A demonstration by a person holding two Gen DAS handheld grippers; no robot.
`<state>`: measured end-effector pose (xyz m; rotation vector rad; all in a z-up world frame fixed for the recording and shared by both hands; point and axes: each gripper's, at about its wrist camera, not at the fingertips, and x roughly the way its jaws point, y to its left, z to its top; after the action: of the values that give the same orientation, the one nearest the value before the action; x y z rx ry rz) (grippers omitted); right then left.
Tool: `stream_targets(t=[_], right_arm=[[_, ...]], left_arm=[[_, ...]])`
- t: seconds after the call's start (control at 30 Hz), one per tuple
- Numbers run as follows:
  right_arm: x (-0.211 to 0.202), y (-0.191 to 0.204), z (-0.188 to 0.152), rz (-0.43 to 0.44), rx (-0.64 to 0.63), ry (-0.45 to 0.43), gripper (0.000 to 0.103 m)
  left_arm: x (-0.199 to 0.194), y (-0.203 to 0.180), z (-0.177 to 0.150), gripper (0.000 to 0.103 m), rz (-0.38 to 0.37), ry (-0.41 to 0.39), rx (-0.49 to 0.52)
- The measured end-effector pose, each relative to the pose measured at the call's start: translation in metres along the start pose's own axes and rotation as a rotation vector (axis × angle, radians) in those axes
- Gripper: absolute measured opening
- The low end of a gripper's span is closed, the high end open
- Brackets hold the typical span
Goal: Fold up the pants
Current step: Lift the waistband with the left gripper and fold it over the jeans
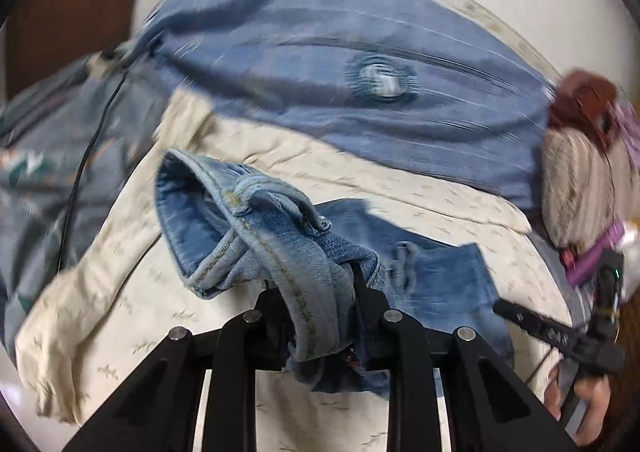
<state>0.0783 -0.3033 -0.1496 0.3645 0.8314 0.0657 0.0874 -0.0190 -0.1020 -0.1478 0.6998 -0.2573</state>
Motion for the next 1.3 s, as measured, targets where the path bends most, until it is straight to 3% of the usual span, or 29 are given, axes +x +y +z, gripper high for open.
stream_targets(t=[0.3, 0.47, 0.6, 0.67, 0.73, 0.83, 0.9, 1.07, 1.2, 1.3], right_arm=[[-0.029, -0.053, 0.01, -0.02, 0.144, -0.078, 0.062], [-0.045, -0.095, 0.013, -0.039, 0.256, -0.12, 0.062], [-0.057, -0.124, 0.013, -0.056, 0.328, -0.15, 0.062], [-0.061, -0.135, 0.011, -0.06, 0.362, -0.16, 0.062], [-0.066, -0.143, 0.01, -0.055, 0.384, -0.174, 0.062], [-0.073, -0.145, 0.012, -0.04, 0.386, -0.215, 0.062], [-0.074, -0.138, 0.012, -0.023, 0.364, -0.225, 0.062], [-0.074, -0.1, 0.015, 0.057, 0.231, -0.263, 0.062], [-0.071, -0.063, 0.016, 0.143, 0.118, -0.291, 0.062], [-0.061, -0.042, 0.02, 0.178, 0.061, -0.285, 0.062]], left_arm=[[-0.01, -0.121, -0.015, 0.024, -0.099, -0.014, 0.338], [0.014, -0.177, -0.049, 0.023, -0.182, 0.061, 0.471], [0.048, -0.205, -0.079, 0.025, -0.217, 0.18, 0.525], [0.048, -0.208, -0.084, 0.028, -0.218, 0.172, 0.532], [0.033, -0.208, -0.081, 0.044, -0.278, 0.125, 0.549], [0.007, -0.2, -0.073, 0.058, -0.345, 0.055, 0.558], [-0.007, -0.19, -0.07, 0.061, -0.351, 0.011, 0.558], [-0.008, -0.142, -0.051, 0.061, -0.242, -0.012, 0.474], [0.012, -0.103, -0.031, 0.061, -0.149, -0.013, 0.355], [0.031, -0.089, -0.028, 0.061, -0.098, 0.008, 0.337]])
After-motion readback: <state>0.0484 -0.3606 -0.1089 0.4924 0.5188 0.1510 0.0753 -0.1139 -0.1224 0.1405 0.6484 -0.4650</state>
